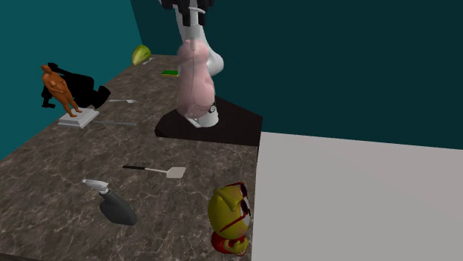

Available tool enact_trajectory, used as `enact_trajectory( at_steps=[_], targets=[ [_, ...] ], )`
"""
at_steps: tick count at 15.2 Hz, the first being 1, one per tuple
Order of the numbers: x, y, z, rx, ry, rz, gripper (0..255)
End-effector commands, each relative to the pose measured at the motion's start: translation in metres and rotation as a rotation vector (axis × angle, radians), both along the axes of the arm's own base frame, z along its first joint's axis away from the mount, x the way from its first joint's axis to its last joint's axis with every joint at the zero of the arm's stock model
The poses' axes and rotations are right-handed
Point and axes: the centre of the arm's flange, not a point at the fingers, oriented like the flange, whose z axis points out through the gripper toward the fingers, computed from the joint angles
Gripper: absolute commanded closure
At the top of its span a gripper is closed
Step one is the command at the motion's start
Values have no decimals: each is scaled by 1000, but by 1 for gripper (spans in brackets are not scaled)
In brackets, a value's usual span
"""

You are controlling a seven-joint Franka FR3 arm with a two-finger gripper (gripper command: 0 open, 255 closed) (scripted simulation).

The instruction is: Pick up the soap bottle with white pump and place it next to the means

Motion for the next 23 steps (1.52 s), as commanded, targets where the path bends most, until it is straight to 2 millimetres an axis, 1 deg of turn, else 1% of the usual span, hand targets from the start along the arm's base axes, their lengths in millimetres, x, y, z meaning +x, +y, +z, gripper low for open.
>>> enact_trajectory(
  at_steps=[1,23],
  targets=[
    [-25,2,-9,-1,0,1,255],
    [-301,-4,-97,-1,0,1,255]
  ],
)
